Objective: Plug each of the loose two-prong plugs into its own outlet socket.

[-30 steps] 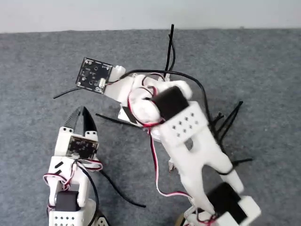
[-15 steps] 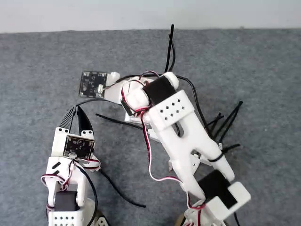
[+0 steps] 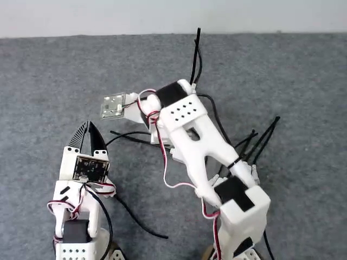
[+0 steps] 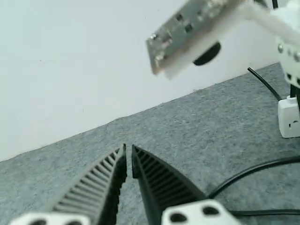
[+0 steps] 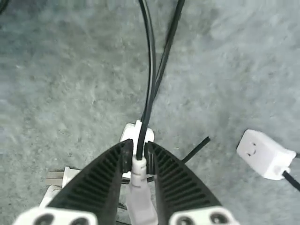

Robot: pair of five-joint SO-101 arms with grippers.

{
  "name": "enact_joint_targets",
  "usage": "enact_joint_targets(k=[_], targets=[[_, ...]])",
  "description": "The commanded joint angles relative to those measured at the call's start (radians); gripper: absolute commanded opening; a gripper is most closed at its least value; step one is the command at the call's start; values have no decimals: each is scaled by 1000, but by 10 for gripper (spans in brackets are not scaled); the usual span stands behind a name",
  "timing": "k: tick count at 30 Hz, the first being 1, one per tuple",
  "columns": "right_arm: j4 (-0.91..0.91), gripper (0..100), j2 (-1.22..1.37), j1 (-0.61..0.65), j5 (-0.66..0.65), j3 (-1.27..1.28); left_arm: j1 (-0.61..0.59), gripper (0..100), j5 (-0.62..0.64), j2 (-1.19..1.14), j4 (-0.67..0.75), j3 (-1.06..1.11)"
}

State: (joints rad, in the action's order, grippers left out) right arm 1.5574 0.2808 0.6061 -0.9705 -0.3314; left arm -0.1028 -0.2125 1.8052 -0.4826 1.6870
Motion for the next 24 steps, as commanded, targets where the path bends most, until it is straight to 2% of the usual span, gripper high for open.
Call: enact_joint_targets(k=[1, 14, 24], targets=[[-21, 9, 33, -45, -17, -8, -5, 12, 11, 8, 18, -4], [-35, 9, 203, -133, 35, -8, -5, 12, 11, 8, 18, -4], [-35, 9, 312, -140, 78, -8, -5, 12, 11, 8, 18, -4]])
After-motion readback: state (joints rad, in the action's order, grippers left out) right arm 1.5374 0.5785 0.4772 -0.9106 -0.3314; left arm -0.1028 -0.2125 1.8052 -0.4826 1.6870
